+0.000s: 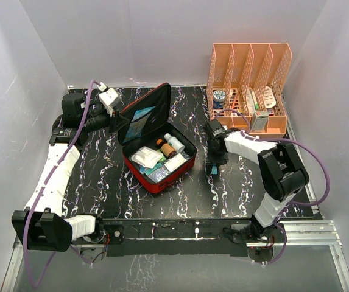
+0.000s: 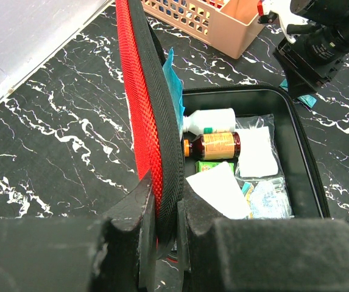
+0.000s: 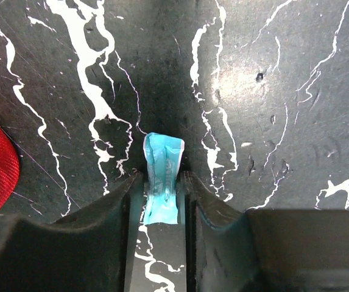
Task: Organize the medicine kit
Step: Pick up the medical item at the center of the board.
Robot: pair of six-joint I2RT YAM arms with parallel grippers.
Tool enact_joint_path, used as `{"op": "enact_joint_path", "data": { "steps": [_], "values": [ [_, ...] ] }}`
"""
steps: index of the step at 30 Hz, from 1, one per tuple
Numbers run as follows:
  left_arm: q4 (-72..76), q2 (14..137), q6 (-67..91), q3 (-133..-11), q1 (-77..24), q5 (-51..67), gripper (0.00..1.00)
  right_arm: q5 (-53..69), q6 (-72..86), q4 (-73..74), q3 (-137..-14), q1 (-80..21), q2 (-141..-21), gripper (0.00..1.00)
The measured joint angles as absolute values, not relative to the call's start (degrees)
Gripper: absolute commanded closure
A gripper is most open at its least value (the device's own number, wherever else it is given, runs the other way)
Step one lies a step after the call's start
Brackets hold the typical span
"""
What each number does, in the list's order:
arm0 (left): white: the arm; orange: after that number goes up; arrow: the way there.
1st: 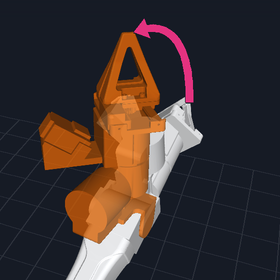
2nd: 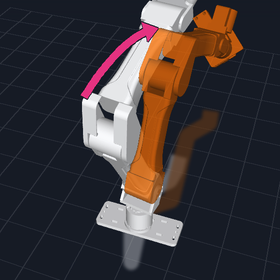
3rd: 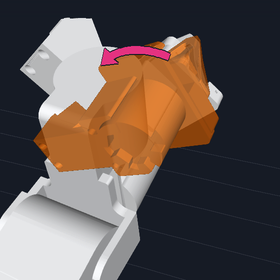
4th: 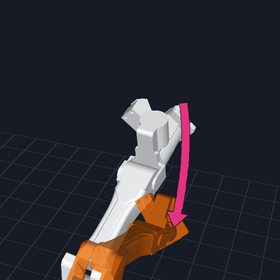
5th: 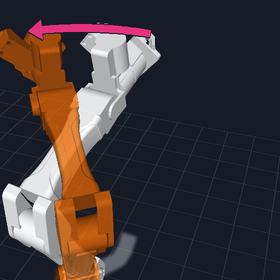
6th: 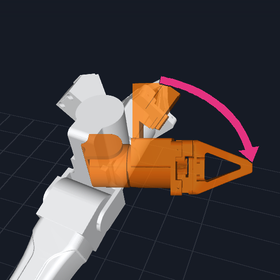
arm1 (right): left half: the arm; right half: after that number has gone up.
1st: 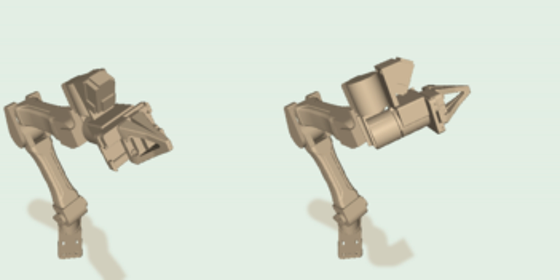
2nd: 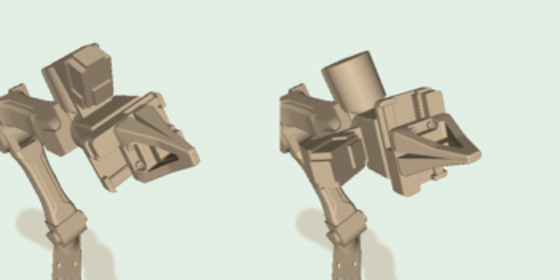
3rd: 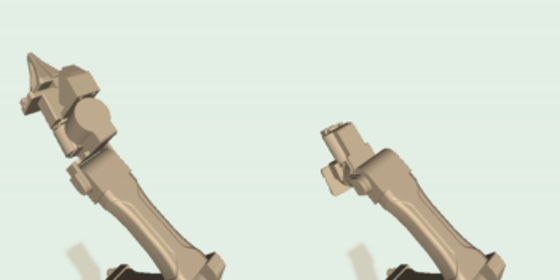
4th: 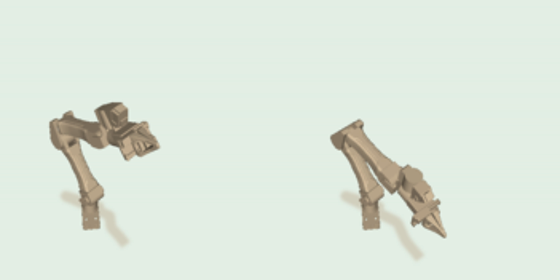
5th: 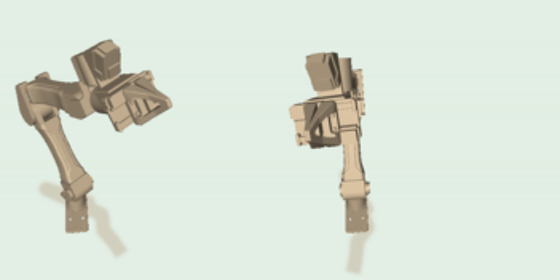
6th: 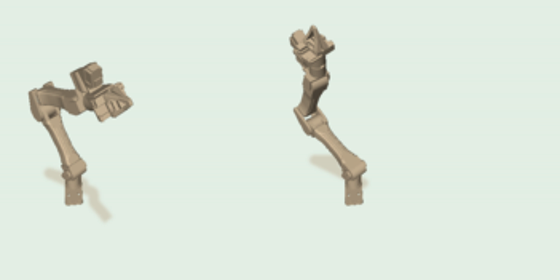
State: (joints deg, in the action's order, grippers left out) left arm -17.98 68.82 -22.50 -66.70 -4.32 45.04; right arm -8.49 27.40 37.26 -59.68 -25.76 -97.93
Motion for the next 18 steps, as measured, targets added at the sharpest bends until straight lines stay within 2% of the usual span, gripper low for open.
{"op": "enact_joint_path", "data": {
  "steps": [5, 10, 13, 18],
  "values": [
    [-18.0, 68.8, -22.5, -66.7, -4.3, 45.0, 1.00, -7.9, 26.9, 37.4, -60.4, -25.8, -98.6, 0.99],
    [-18.0, 68.8, -22.5, -66.7, -4.3, 45.1, 1.00, -7.7, 26.9, 39.2, -61.8, -25.8, -98.6, 1.00],
    [-18.0, 68.8, -22.6, -66.7, -4.3, 45.0, 1.00, -7.0, 27.3, 43.9, -67.9, -26.0, -98.5, 1.00],
    [-18.3, 68.8, -22.9, -66.7, -4.3, 45.0, 1.00, -6.9, 27.5, 48.5, -91.5, -26.9, -98.5, 1.00]
  ]
}}
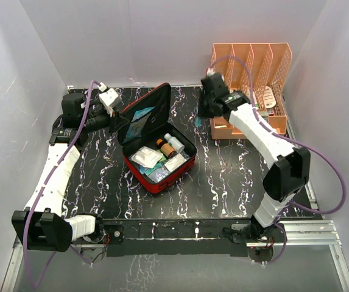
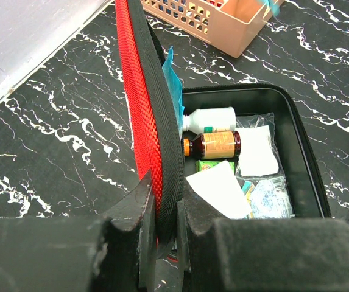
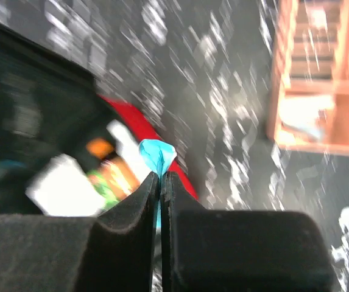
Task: Organize the medicine kit
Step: Pick up the medical item at the center of the board, then place the medical item at the medicine pouch.
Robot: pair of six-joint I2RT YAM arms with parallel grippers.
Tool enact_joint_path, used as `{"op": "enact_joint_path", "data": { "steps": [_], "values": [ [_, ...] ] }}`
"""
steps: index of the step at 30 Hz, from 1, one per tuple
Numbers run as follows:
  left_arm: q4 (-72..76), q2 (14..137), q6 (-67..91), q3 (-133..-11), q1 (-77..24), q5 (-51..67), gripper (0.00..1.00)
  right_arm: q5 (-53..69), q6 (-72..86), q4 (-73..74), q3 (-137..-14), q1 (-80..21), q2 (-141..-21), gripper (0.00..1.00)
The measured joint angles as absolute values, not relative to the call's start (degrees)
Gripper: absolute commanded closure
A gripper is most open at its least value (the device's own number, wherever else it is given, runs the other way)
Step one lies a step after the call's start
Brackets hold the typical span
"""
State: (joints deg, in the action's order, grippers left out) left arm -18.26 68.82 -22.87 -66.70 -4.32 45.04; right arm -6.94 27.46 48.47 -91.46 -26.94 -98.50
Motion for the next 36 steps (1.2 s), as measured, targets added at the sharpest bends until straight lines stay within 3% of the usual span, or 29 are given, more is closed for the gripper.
{"op": "enact_joint_path", "data": {
  "steps": [4, 10, 17, 23, 36],
  "values": [
    [-18.5, 68.8, -23.4, -66.8, -4.3, 45.0, 1.00, -5.5, 26.8, 40.1, -101.7, -27.8, -94.6, 1.00],
    [-19.0, 68.8, -23.8, -66.9, -4.3, 45.2, 1.00, -0.5, 24.9, 12.6, -88.1, -30.4, -85.7, 1.00],
    [-19.7, 68.8, -24.0, -67.1, -4.3, 45.5, 1.00, 6.8, 24.0, -10.4, -81.1, -34.7, -95.2, 1.00],
    [-20.1, 68.9, -24.0, -67.2, -4.2, 44.7, 1.00, 9.2, 23.9, -16.5, -83.8, -37.6, -102.3, 1.00],
    [-20.4, 68.9, -24.0, -67.2, -4.2, 43.3, 1.00, 9.4, 24.3, -20.7, -85.0, -38.6, -104.9, 1.00]
  ]
}}
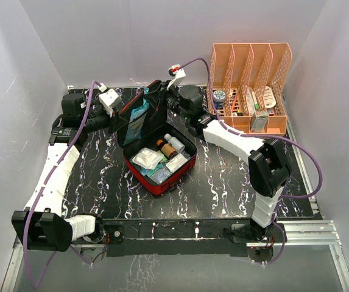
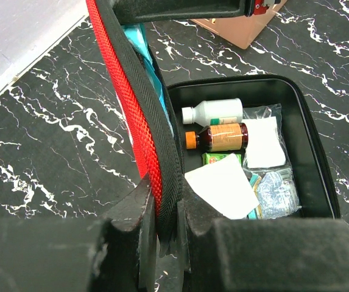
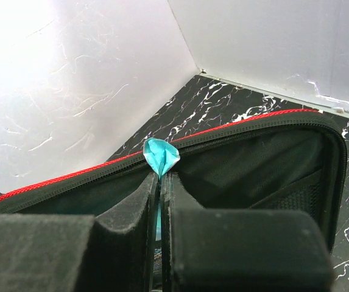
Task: Organize the medicine kit
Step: Place the medical item at the medicine pouch.
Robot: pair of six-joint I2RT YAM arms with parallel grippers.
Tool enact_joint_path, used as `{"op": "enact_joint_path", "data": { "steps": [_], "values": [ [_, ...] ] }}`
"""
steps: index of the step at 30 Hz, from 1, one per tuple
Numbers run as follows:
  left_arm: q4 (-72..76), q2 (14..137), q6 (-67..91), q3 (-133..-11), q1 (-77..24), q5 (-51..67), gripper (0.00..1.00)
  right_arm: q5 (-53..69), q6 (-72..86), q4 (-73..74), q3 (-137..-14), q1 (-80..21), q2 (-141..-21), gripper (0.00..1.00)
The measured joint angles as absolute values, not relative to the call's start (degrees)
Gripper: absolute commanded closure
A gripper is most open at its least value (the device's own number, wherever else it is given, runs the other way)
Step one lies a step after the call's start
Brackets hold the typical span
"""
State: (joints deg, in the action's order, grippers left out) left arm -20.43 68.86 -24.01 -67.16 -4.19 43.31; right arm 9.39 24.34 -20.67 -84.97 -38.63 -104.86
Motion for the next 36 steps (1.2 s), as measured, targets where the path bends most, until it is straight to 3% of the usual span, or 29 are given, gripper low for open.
{"op": "enact_joint_path", "data": {
  "steps": [36],
  "values": [
    [-21.4, 69.3, -24.4, -67.2, -3.9, 42.8, 1.00, 13.6, 22.3, -22.2, -81.5, -41.7, -108.9, 1.00]
  ]
}}
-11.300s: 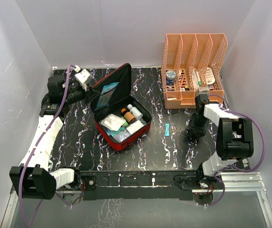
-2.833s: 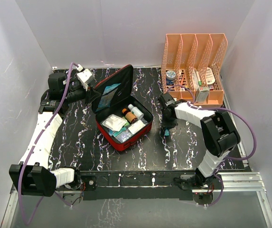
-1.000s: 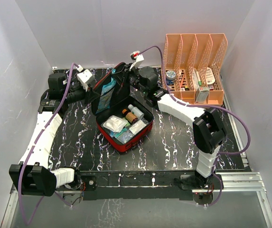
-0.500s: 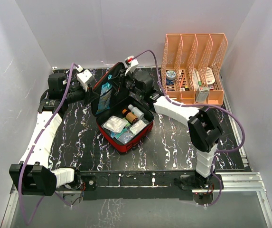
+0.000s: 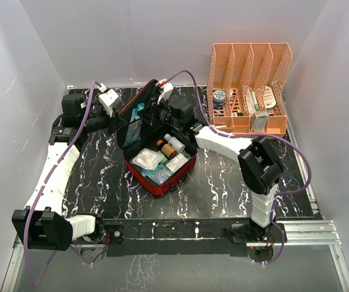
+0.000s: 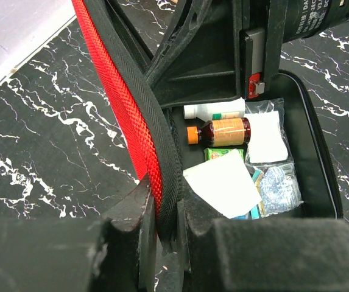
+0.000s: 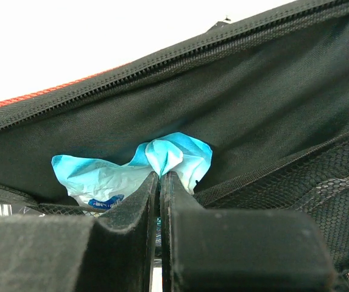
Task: Organize the medicine kit
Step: Place the medical item at the medicine pouch.
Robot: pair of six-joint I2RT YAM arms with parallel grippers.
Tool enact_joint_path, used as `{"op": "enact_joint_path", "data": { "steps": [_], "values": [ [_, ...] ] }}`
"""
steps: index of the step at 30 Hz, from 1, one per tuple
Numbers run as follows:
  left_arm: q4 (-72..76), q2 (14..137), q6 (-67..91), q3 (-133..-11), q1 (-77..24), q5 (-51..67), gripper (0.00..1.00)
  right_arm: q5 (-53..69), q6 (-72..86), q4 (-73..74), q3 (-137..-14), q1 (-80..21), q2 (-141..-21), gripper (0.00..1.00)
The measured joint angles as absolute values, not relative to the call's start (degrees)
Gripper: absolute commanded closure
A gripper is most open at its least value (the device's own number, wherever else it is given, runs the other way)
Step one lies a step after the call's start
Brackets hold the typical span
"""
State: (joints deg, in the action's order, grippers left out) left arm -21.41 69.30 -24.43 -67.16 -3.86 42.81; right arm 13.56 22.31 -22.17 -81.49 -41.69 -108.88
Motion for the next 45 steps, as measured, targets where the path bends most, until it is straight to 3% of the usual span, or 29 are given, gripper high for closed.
{"op": "enact_joint_path", "data": {
  "steps": [4, 9, 15, 24, 36, 45],
  "values": [
    [-21.5, 69.4, -24.4, -67.2, -3.9, 42.9, 1.00, 13.8, 22.0, -20.8, -81.6, -41.7, -109.0, 0.98],
    [-21.6, 69.7, -24.4, -67.6, -3.9, 43.0, 1.00, 14.2, 21.8, -20.1, -82.0, -41.8, -109.3, 0.70],
    [-21.6, 69.7, -24.4, -67.6, -3.9, 43.4, 1.00, 13.5, 20.4, -20.3, -80.7, -42.6, -107.7, 0.63],
    [-21.7, 69.7, -24.9, -67.7, -3.9, 45.3, 1.00, 9.0, 18.7, -15.6, -76.8, -42.8, -100.5, 0.61],
    [-22.3, 69.7, -25.2, -68.0, -4.0, 45.7, 1.00, 4.8, 18.1, -13.2, -75.5, -42.8, -97.3, 0.77],
    [-22.8, 69.5, -25.7, -68.1, -4.3, 45.9, 1.00, 4.6, 18.6, -13.3, -76.5, -42.8, -98.9, 0.80]
  ]
}}
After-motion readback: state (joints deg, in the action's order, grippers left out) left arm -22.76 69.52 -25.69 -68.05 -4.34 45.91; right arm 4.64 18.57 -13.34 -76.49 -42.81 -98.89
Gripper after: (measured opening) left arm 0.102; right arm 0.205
